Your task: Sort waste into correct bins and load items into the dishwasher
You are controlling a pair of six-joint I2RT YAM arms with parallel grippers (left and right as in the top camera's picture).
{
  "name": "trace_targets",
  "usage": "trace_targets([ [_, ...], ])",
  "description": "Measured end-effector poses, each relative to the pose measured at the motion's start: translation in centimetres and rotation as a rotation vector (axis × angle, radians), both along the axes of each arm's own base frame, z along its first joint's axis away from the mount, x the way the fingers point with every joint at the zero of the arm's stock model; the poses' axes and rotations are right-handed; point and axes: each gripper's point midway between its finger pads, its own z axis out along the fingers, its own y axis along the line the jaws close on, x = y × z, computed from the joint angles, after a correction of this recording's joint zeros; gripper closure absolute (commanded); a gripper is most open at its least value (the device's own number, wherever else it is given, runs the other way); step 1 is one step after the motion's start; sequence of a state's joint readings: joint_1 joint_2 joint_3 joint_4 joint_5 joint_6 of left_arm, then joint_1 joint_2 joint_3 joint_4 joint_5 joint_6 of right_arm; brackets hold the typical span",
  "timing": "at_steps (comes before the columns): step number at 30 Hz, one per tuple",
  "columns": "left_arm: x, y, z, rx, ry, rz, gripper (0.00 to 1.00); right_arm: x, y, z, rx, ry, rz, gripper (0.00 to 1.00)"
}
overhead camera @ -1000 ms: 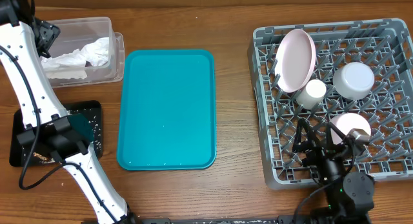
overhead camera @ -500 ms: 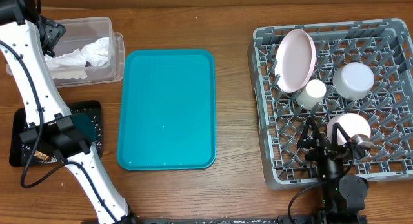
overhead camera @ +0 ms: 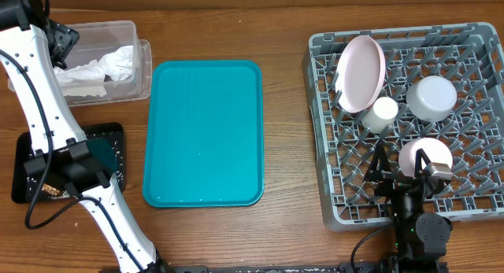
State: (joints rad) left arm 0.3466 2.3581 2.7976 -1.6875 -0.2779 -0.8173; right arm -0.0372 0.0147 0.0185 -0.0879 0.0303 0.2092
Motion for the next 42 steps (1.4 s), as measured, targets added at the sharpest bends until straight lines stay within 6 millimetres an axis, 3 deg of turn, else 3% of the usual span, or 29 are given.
trace_targets([
  [32, -0.1, 0.0, 0.0, -0.001, 0.002, 0.000, 0.00, 0.0, 0.0, 0.0, -0.019, 0.000, 0.000, 0.00],
  [37, -2.0, -1.7, 1.8, -0.003, 0.010, -0.020, 0.00, 0.0, 0.0, 0.0, -0.020, 0.001, 0.000, 0.00],
  [42, -6.4, -6.3, 6.1, 0.009, -0.016, -0.095, 0.00, 0.0, 0.0, 0.0, -0.019, 0.001, 0.000, 0.00],
])
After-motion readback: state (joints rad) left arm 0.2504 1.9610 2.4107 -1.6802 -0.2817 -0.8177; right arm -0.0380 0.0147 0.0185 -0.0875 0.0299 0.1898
